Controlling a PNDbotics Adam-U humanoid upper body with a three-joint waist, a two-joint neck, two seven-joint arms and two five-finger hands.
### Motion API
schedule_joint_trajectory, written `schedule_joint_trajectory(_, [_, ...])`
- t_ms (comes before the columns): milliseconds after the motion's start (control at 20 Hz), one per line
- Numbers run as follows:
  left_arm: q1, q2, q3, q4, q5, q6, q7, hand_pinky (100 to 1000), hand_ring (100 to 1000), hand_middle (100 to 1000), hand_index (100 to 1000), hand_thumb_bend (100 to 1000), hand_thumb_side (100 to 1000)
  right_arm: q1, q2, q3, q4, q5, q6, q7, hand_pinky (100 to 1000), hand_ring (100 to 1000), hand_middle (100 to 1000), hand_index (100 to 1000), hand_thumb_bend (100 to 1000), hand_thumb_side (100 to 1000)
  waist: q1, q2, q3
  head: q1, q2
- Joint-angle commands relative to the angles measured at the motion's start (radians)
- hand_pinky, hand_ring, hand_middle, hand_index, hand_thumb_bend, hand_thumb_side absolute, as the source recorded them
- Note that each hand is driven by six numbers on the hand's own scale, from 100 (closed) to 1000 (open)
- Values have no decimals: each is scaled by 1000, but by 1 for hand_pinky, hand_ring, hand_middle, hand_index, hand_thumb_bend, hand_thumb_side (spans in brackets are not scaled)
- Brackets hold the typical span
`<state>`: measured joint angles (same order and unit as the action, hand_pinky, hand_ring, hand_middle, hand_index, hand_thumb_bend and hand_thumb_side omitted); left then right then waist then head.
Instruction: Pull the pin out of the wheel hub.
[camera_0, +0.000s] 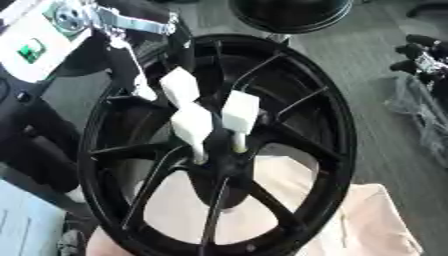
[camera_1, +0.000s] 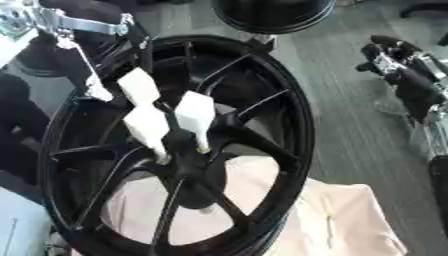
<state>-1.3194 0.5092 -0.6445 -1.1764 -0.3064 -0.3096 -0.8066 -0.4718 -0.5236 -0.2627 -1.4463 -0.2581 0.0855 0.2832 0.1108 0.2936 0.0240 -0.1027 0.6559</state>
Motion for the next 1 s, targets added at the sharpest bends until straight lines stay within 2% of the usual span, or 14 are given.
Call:
schedule_joint_trajectory(50, [-20, 16, 4, -8, 10, -98, -100, 821, 754, 636, 695, 488, 159, -15, -20, 1, -8, 9, -1, -1, 958, 682, 761, 860, 307, 399, -6, -17, 1, 3, -14])
schedule_joint_trajectory(200, [-20, 18, 3, -10, 13, -96, -100, 823, 758, 652, 715, 498, 171, -15, -20, 1, -7, 11, 0, -1, 958, 682, 761, 860, 307, 399, -5, -17, 1, 3, -14])
schedule_joint_trajectory(600, [-19, 8, 5, 6, -9, -99, -100, 820, 752, 626, 684, 502, 151, -19, -18, 4, -8, 8, 4, -3, 959, 682, 762, 860, 306, 398, -4, -17, -3, 6, -24])
schedule_joint_trajectory(1000, [-19, -1, 3, 8, 2, -102, -100, 810, 731, 588, 599, 419, 121, -20, -17, 5, -8, 10, 5, -5, 959, 682, 763, 860, 305, 398, -5, -15, -5, 5, -25])
